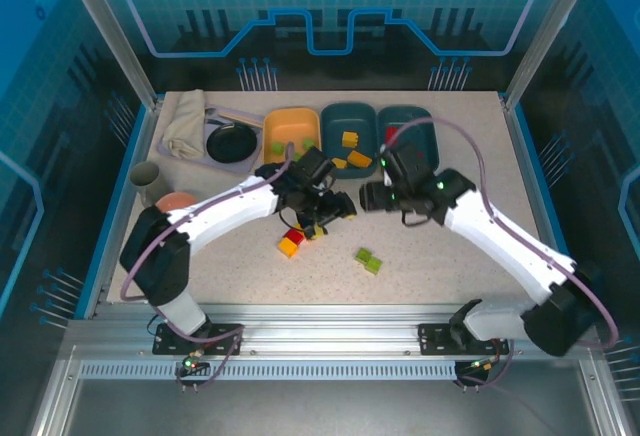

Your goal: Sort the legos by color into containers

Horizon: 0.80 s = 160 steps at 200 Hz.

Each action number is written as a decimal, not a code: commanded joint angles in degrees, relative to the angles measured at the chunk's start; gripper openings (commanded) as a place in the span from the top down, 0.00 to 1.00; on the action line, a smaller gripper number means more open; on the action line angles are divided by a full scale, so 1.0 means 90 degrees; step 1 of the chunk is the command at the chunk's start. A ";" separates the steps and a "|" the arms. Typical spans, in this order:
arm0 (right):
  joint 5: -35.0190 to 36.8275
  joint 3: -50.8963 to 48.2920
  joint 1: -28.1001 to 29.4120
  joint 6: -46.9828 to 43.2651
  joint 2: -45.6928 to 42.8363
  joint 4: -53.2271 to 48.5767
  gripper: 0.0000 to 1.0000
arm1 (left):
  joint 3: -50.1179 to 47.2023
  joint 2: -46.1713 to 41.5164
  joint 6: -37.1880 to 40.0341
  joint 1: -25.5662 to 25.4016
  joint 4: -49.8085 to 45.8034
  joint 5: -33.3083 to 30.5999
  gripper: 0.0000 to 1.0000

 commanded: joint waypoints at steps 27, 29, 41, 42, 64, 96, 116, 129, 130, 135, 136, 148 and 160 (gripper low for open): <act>-0.0230 -0.1167 0.0873 0.0575 -0.1718 -0.0709 0.30 | 0.0028 0.0966 -0.2302 -0.0686 0.0104 0.0623 0.20; -0.0226 -0.1187 0.0896 0.0594 -0.1788 -0.0719 0.30 | 0.0020 0.0990 -0.2375 -0.0708 0.0147 0.0629 0.20; -0.0233 -0.1359 0.1008 0.0692 -0.2194 -0.0806 0.29 | 0.0012 0.1149 -0.2783 -0.0827 0.0356 0.0612 0.20; -0.0229 -0.1371 0.1016 0.0695 -0.2214 -0.0813 0.29 | 0.0020 0.1166 -0.2807 -0.0841 0.0356 0.0612 0.20; -0.0164 -0.1460 0.1067 0.0804 -0.2817 -0.1121 0.29 | 0.0241 0.1498 -0.3263 -0.0962 0.0442 0.0504 0.19; -0.0042 -0.1656 0.1074 0.0888 -0.3365 -0.1448 0.28 | 0.0497 0.1815 -0.3655 -0.1002 0.0394 0.0206 0.20; -0.0036 -0.1700 0.1073 0.0913 -0.3496 -0.1504 0.29 | 0.0389 0.1890 -0.3867 -0.1002 0.0635 0.0123 0.22; -0.0046 -0.1718 0.1068 0.0913 -0.3510 -0.1495 0.28 | 0.0418 0.1975 -0.3923 -0.1013 0.0772 0.0105 0.24; -0.0046 -0.1718 0.1068 0.0913 -0.3510 -0.1495 0.28 | 0.0423 0.1980 -0.3919 -0.1013 0.0772 0.0105 0.24; -0.0049 -0.1730 0.1077 0.0906 -0.3514 -0.1481 0.28 | 0.0461 0.2012 -0.3925 -0.1012 0.0780 0.0087 0.24; -0.0049 -0.1727 0.1075 0.0904 -0.3514 -0.1478 0.28 | 0.0464 0.2022 -0.3916 -0.1012 0.0781 0.0085 0.24; -0.0064 -0.1742 0.1076 0.0893 -0.3497 -0.1438 0.28 | 0.0560 0.2095 -0.3902 -0.1012 0.0816 0.0036 0.25; -0.0086 -0.1757 0.1073 0.0884 -0.3476 -0.1402 0.28 | 0.0623 0.2147 -0.3900 -0.1006 0.0812 -0.0049 0.28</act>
